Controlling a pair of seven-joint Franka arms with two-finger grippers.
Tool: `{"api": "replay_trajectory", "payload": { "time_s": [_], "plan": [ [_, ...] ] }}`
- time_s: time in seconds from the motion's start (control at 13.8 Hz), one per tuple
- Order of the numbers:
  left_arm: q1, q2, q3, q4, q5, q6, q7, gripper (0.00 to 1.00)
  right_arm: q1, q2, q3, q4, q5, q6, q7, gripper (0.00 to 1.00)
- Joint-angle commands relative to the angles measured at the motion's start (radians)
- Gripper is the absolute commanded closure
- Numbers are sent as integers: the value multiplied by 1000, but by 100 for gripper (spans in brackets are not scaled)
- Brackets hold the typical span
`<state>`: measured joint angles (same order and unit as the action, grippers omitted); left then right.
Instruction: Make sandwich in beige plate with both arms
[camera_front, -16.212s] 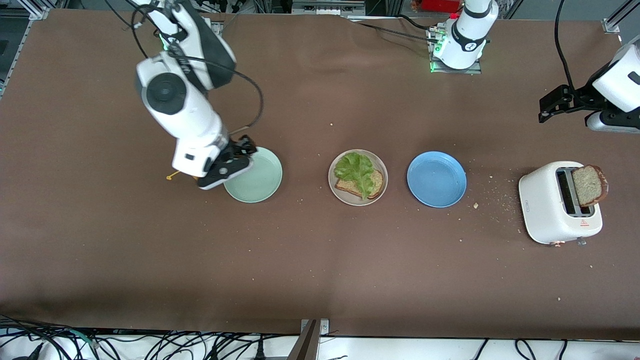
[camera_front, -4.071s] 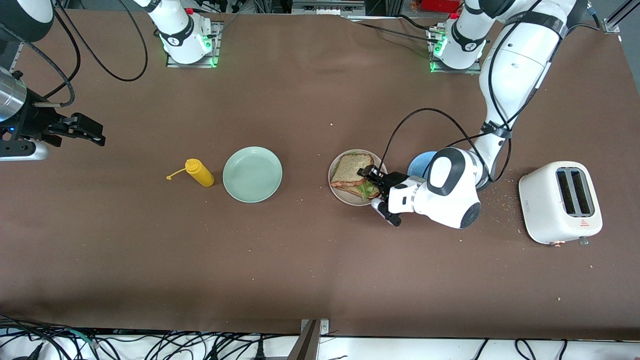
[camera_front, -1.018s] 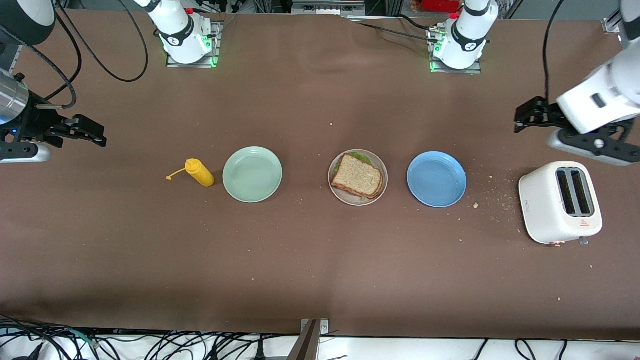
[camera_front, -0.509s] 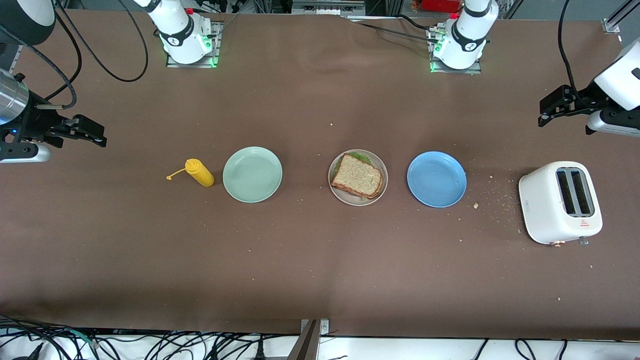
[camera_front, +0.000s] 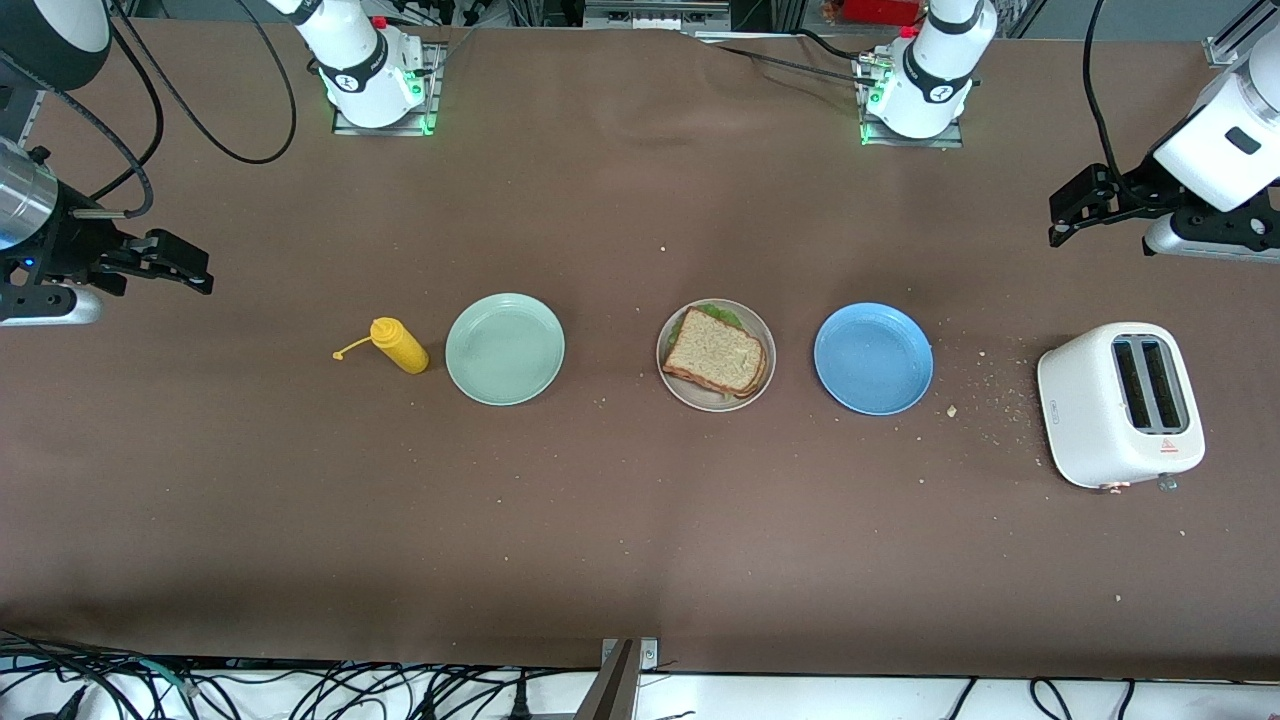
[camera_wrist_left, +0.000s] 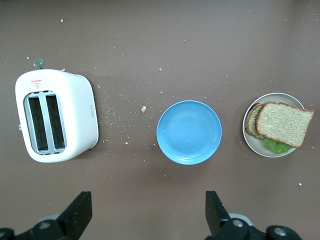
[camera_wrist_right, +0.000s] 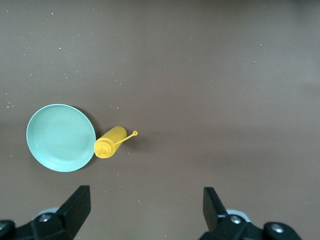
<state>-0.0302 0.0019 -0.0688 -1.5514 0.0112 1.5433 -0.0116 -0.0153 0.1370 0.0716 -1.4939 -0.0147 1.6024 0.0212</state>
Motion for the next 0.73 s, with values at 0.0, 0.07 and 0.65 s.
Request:
{"api": "replay_trajectory", "payload": {
  "time_s": [0.0,0.07,0.65],
  "plan": [
    [-1,-17,0,-10,-10,-22,-11,0,3,-2,2,1,-13,1,14,0],
    [-1,-16,0,-10,-8,-31,-11,0,3,-2,2,1,-13,1,14,0],
    [12,-17,3,-10,-8,-34,-11,0,14,-2,2,-6,-13,4,16,0]
  ]
}}
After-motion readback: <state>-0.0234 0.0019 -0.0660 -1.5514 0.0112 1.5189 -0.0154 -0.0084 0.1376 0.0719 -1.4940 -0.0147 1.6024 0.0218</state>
